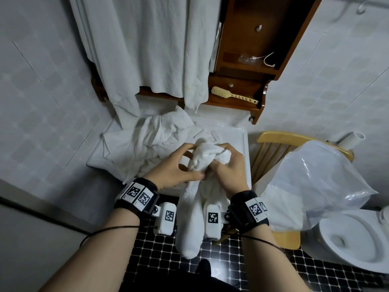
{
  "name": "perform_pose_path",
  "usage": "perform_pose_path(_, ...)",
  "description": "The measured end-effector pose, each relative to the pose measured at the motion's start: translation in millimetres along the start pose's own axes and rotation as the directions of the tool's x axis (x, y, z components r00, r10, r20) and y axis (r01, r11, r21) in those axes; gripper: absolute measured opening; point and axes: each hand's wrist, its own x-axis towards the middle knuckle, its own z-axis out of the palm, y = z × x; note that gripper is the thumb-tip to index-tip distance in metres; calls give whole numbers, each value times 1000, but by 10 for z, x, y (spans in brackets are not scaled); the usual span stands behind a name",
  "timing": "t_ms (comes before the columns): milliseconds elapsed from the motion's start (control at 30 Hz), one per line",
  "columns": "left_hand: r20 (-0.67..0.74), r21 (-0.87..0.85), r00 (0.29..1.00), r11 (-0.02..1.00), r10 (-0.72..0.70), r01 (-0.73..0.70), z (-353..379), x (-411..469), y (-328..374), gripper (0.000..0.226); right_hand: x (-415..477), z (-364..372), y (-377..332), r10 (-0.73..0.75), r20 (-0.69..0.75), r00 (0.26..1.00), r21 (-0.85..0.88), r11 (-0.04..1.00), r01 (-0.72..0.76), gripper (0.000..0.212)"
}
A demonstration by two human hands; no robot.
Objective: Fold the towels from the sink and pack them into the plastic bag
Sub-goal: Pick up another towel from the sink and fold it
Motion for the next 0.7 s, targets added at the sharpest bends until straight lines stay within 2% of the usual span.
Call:
perform_pose_path(67, 4, 30, 1000, 999, 18, -18, 10, 17, -8, 77, -16, -27, 11, -18, 47, 999, 48, 999, 16, 31)
perform_pose_path(200, -3, -67, 1000, 998, 1, -1, 17, 34, -110, 97, -86, -17, -23, 13, 109, 994, 171, 985, -32, 28)
perform_pose_path(300, 41, -20, 999, 1000, 1, 0, 14, 47, -198, 82, -59, 5, 8, -20, 64, 998, 159, 987, 9, 21)
perform_pose_path(400, -17, -50, 1000, 999, -1, 0, 5, 66, -217, 77, -20, 26, 78, -38, 28, 999, 127, 991, 35, 22)
perform_pose_path(467, -102, 14, 995, 1000, -9, 11, -1, 80, -288, 63, -28, 37, 71, -42, -42, 998, 93, 995, 46, 24)
perform_pose_path(533, -159, 103, 986, 992, -53, 70, -38, 82, -442, 59, -6, 20, 89, 7, -169, 986, 65, 998, 5, 26)
perform_pose_path(600, -121, 154, 982, 975, -144, 162, -90, 69, -619, 51, 41, -5, 103, 91, -312, 946, 99, 993, -63, 34)
perform_pose_path(667, -8, 192, 971, 952, -241, 238, -89, 25, -729, 35, 79, -7, 77, 140, -389, 910, 175, 982, -76, 42)
perform_pose_path(700, 43, 219, 958, 938, -284, 269, -58, 6, -766, 34, 79, -2, 49, 140, -415, 899, 191, 980, -65, 43)
